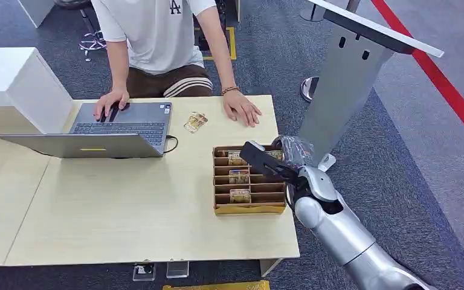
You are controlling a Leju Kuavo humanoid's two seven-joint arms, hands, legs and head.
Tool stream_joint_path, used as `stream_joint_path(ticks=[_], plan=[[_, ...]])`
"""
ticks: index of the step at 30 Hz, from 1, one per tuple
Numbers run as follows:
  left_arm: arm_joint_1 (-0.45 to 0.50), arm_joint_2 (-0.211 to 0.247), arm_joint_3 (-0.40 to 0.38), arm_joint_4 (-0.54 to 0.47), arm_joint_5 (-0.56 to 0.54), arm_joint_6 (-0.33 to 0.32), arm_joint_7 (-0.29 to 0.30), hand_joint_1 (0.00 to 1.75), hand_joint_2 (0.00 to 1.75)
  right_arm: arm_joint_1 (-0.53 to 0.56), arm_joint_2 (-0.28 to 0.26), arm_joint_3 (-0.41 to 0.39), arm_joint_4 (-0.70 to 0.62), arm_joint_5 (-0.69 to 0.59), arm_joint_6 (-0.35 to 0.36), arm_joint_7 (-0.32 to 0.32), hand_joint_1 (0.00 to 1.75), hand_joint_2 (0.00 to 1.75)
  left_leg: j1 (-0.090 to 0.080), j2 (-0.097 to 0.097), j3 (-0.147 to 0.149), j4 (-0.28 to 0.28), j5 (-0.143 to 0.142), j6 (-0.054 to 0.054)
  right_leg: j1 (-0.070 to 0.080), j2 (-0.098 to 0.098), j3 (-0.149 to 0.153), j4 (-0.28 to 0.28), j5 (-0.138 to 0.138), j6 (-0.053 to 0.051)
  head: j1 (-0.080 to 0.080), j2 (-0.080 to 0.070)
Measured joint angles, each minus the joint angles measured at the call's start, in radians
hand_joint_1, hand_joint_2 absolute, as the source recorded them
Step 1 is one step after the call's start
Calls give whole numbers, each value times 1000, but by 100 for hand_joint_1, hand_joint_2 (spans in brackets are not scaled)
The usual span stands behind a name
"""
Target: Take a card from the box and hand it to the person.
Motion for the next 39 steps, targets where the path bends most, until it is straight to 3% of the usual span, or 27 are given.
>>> stream_joint_path(ticks=[21, 30, 39], plan=[[0, 0, 0, 0, 9, -3, 3, 0, 0, -9, 14, 10, 29, -27, 3, -34, 80, 175, 0, 0, 0, 0, 0, 0, 0, 0, 0, 0, 0, 0, 0, 0], [0, 0, 0, 0, 11, -2, 3, 0, 0, -11, 22, 24, 46, -33, 3, -37, 91, 175, 0, 0, 0, 0, 0, 0, 0, 0, 0, 0, 0, 0, 0, 0], [0, 0, 0, 0, 11, -2, 3, 0, 0, -15, 24, 31, 57, -36, 2, -37, 127, 175, 0, 0, 0, 0, 0, 0, 0, 0, 0, 0, 0, 0, 0, 0]])
